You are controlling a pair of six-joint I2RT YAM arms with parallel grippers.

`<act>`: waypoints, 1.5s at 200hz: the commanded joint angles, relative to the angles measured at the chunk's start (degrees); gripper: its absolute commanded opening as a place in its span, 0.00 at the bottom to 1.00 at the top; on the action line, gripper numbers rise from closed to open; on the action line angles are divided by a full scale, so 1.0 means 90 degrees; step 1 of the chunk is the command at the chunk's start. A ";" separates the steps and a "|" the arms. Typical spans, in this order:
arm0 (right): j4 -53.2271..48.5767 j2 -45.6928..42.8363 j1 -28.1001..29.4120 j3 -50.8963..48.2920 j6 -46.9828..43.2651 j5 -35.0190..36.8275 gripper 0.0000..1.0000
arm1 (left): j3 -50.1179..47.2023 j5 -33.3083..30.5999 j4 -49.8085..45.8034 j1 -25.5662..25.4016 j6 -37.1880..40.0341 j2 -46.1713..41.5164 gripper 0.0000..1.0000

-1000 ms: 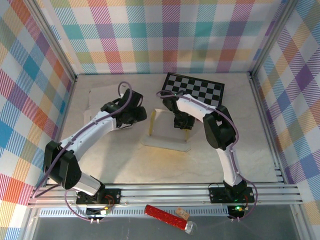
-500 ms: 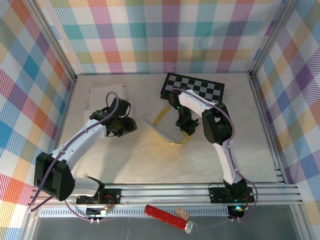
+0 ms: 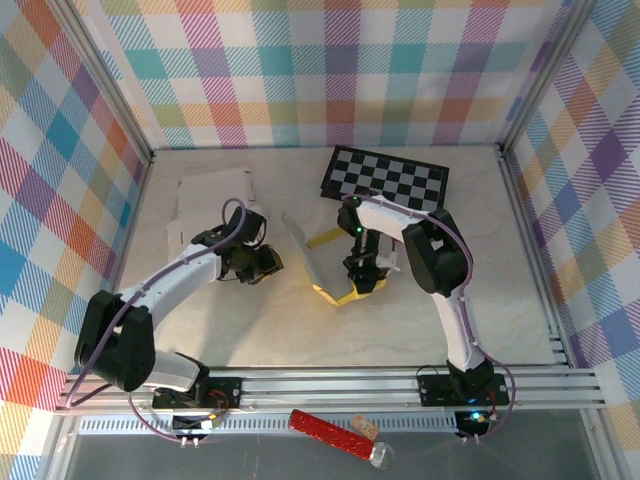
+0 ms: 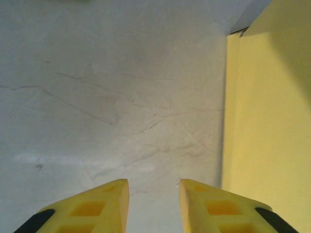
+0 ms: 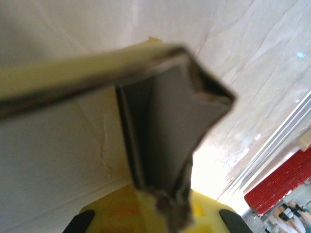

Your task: Fold the paper box

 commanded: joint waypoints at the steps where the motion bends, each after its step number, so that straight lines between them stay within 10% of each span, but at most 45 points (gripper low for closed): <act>1: 0.0316 -0.0282 0.0115 -0.0155 0.0530 -0.0507 0.14 | -0.0094 0.0229 0.0613 0.0021 -0.0206 0.0286 0.31; 44: 0.0262 -0.0941 0.0127 -0.0244 0.0476 -0.0136 0.55 | 0.0081 0.0291 0.1097 0.0002 -0.0368 0.0743 0.31; 83: 0.0308 -0.1756 0.0097 -0.0343 0.0117 0.0237 0.67 | 0.0256 0.0212 0.1072 -0.0018 -0.0397 0.0781 0.31; 124: 0.1615 -0.2469 0.0107 0.0178 -0.3063 0.1423 0.57 | 0.0414 0.0290 0.1179 -0.0016 -0.0434 0.0834 0.32; 165: 0.3949 -0.3861 0.0545 -0.0681 -0.6592 0.0690 0.65 | 0.0599 0.0380 0.1368 -0.0002 -0.0474 0.0806 0.35; 300: 0.1592 -0.1394 0.1139 0.2493 -0.7434 0.0804 0.52 | 0.1041 0.0639 0.1555 -0.0008 -0.0474 0.1254 0.36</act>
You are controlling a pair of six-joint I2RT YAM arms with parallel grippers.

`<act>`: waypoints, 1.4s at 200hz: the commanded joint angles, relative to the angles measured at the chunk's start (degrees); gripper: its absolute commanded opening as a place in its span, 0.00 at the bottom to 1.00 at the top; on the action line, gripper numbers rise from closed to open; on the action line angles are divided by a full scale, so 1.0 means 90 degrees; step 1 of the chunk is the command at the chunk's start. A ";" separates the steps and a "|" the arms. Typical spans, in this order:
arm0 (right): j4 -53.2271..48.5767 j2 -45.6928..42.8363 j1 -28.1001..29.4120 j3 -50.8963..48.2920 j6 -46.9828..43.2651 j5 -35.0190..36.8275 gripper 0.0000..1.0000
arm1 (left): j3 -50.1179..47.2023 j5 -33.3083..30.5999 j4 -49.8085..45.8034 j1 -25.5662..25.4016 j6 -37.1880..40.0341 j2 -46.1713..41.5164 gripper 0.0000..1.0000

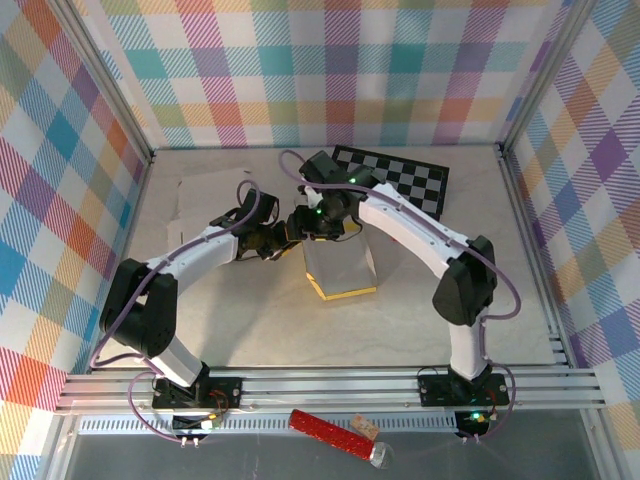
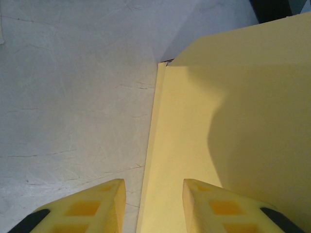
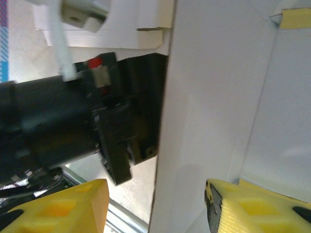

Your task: Fold the paper box

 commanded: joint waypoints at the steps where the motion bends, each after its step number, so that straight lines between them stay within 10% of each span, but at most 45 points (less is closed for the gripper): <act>1: -0.0478 0.0286 0.0011 0.0536 -0.0093 0.0119 0.52 | 0.0198 0.0173 0.0124 0.0009 -0.0037 0.0077 0.36; 132: -0.0275 0.0501 0.0062 0.0908 0.1545 0.0845 0.00 | 0.0545 -0.0977 -0.1424 0.0011 0.0365 -0.0807 0.45; 231: -0.0867 0.0290 0.0062 0.1107 0.5788 0.2388 0.00 | 0.0356 -0.1289 -0.3003 0.0009 0.1062 -0.2540 0.46; 254: -0.0683 0.0514 0.0071 0.1632 0.4916 0.2491 0.01 | 0.0254 -0.1153 -0.3212 0.0009 0.1138 -0.2815 0.46; 280: -0.0872 0.0778 0.0101 0.2236 0.2957 0.2215 0.37 | 0.0085 -0.0969 -0.3286 0.0011 0.0994 -0.3077 0.46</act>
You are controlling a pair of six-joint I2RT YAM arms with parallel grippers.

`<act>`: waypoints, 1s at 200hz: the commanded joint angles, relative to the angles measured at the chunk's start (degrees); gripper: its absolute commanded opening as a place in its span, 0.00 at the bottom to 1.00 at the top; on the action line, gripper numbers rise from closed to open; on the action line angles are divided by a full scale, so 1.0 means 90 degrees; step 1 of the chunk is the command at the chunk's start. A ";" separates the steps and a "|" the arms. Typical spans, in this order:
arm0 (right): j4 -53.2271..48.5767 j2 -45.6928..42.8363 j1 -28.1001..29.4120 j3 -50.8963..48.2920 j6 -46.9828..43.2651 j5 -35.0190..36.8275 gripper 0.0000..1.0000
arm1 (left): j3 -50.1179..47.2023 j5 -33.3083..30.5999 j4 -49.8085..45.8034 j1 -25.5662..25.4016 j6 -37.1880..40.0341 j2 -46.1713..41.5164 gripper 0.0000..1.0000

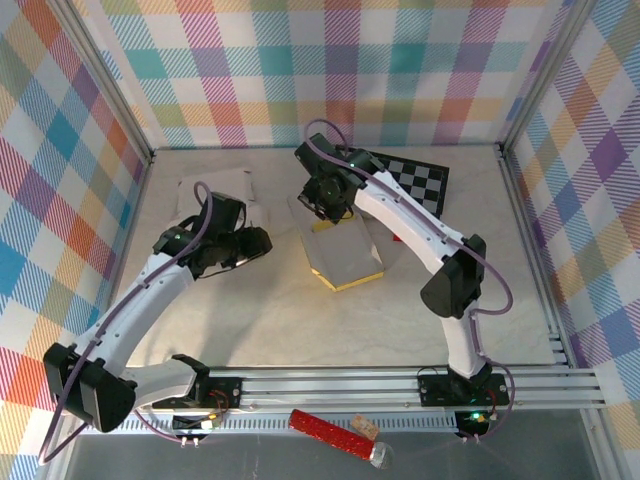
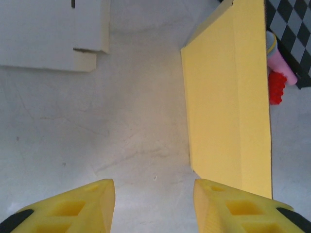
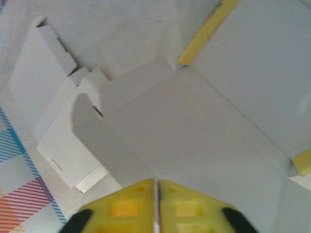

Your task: Fold the paper box

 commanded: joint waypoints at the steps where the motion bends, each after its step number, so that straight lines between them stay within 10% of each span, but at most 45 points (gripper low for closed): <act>1: -0.0194 0.0197 0.0081 0.0503 -0.1665 -0.0094 0.38 | -0.0175 0.0253 -0.0372 0.0020 0.0048 -0.0311 0.46; 34: -0.0578 0.0413 0.0176 0.0432 -0.3813 -0.0925 0.63 | -0.0162 0.0070 -0.0705 0.0023 0.0011 -0.0691 0.47; 76: -0.1235 0.0885 0.0251 0.0882 -0.4894 -0.1117 0.68 | -0.0149 -0.0065 -0.1106 0.0023 -0.0003 -0.1163 0.48; 200: -0.1261 0.1693 0.0403 0.1565 -0.4374 -0.0692 0.31 | -0.0211 0.0232 -0.1194 0.0028 0.0245 -0.1985 0.47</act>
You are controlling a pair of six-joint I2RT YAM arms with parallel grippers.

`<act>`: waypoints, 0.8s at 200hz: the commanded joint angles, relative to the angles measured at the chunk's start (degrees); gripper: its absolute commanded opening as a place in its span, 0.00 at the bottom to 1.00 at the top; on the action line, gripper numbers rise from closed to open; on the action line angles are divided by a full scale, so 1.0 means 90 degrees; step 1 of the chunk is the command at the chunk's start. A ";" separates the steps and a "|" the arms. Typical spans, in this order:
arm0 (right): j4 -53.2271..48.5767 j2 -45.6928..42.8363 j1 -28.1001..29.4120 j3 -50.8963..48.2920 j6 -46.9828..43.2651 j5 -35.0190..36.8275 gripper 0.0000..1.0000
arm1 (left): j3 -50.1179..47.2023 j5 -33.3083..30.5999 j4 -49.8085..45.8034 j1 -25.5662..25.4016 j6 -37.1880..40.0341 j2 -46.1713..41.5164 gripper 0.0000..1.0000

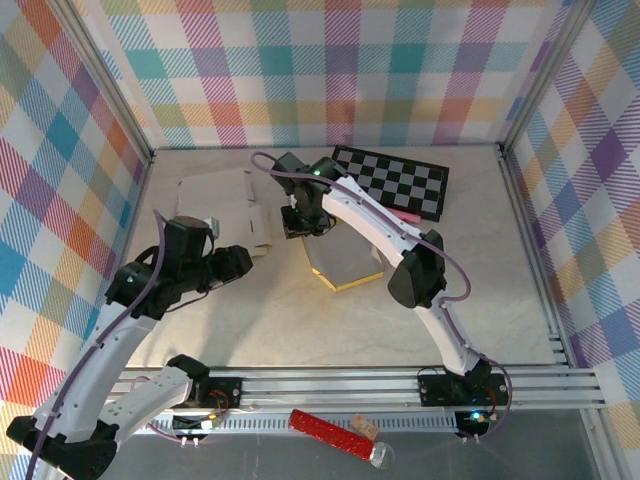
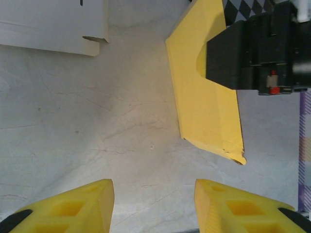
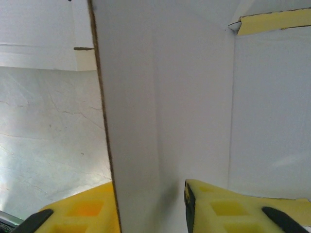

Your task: Fold the paper box

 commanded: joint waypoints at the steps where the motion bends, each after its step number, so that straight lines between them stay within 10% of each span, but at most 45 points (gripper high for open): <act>1: -0.0005 0.0070 0.0078 0.0218 0.0259 0.0122 0.31 | -0.0079 0.0121 -0.0172 0.0026 0.0126 -0.0070 0.47; 70: 0.0016 -0.0132 0.0193 0.0275 0.1171 0.0526 0.00 | -0.0060 0.0172 -0.0162 0.0023 0.0123 -0.0095 0.47; 160: -0.0628 -0.0962 0.0218 0.0037 0.5841 0.1900 0.00 | -0.0079 0.0417 -0.0113 0.0023 0.0165 -0.0084 0.46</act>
